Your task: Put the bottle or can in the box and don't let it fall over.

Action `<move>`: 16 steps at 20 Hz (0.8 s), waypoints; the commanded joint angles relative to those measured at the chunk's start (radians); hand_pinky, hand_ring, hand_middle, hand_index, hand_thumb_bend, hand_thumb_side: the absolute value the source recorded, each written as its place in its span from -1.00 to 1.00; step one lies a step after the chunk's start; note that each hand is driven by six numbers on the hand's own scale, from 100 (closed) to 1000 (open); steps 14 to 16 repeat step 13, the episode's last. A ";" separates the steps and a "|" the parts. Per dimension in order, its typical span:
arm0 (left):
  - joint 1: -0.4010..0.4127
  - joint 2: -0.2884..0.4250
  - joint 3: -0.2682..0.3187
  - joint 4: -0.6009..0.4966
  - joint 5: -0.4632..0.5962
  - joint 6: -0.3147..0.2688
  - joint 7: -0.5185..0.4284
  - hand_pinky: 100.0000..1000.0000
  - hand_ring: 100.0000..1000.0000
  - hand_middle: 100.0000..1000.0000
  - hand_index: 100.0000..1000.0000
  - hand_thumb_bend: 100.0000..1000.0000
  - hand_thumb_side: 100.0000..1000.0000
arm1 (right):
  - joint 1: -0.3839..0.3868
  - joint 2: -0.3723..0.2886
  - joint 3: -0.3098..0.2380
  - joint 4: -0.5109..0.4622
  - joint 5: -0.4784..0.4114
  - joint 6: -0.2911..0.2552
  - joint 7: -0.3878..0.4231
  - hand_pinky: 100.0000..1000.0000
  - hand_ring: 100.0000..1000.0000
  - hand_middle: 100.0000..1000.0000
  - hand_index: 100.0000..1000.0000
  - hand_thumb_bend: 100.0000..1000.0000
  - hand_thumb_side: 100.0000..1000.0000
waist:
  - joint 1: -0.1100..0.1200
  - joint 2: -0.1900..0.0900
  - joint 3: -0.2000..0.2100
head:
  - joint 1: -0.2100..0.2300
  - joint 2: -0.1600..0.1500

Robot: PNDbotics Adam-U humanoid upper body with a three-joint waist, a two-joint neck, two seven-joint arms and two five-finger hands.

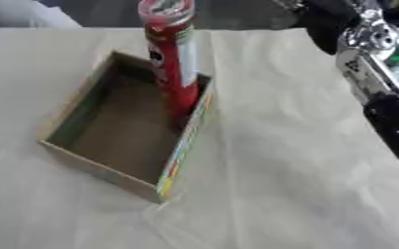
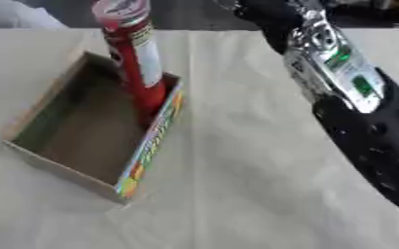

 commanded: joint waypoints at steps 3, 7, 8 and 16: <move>0.000 0.038 0.014 -0.010 -0.008 -0.002 0.007 1.00 0.44 0.00 0.41 -1.00 0.13 | 0.089 -0.084 -0.079 -0.095 -0.029 -0.036 -0.054 0.61 0.60 0.84 0.70 0.21 -0.93 | 0.004 -0.025 -0.019 | 0.026 0.008; 0.002 0.038 0.015 -0.010 -0.010 -0.002 0.007 1.00 0.44 0.00 0.41 -1.00 0.14 | 0.197 -0.118 -0.119 -0.138 -0.009 -0.059 -0.077 0.60 0.59 0.84 0.69 0.23 -1.00 | 0.007 -0.027 -0.038 | 0.043 0.009; 0.003 0.039 0.017 -0.010 -0.010 -0.002 0.008 1.00 0.44 0.00 0.41 -1.00 0.13 | 0.224 -0.123 -0.129 -0.148 0.002 -0.063 -0.080 0.60 0.59 0.84 0.69 0.23 -1.00 | 0.008 -0.027 -0.043 | 0.048 0.008; 0.003 0.043 0.020 -0.012 -0.012 -0.002 0.012 1.00 0.44 0.00 0.41 -1.00 0.13 | 0.351 -0.134 -0.172 -0.191 0.071 -0.080 -0.073 0.61 0.61 0.86 0.71 0.26 -1.00 | 0.009 -0.027 -0.062 | 0.068 0.006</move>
